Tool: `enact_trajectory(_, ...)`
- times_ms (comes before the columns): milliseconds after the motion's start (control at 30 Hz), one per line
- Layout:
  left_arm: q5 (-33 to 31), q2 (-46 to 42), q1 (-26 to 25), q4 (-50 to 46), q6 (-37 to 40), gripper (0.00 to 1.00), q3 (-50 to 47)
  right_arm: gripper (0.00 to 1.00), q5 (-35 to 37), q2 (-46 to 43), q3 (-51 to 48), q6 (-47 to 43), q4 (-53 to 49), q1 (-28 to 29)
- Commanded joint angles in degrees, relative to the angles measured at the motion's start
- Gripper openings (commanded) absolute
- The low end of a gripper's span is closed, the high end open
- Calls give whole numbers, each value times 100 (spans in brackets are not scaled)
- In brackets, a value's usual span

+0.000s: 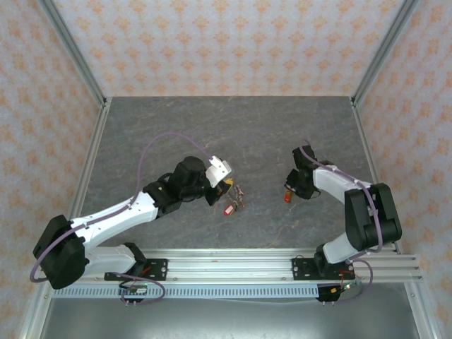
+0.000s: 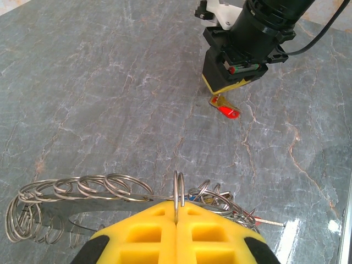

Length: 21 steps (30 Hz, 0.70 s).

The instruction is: Put the keys on the keyring

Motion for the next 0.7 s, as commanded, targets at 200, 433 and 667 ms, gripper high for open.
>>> enact_trajectory(200,-3,-13,-36,284,-85,0,274,15,90,201,397,-586,-355,140)
enact_trajectory(433,9,12,-37,346,-94,0,310,18,205,506,697,-813,-654,376)
enact_trajectory(667,14,5,-37,322,-103,0,306,30,858,127,752,-707,-931,451)
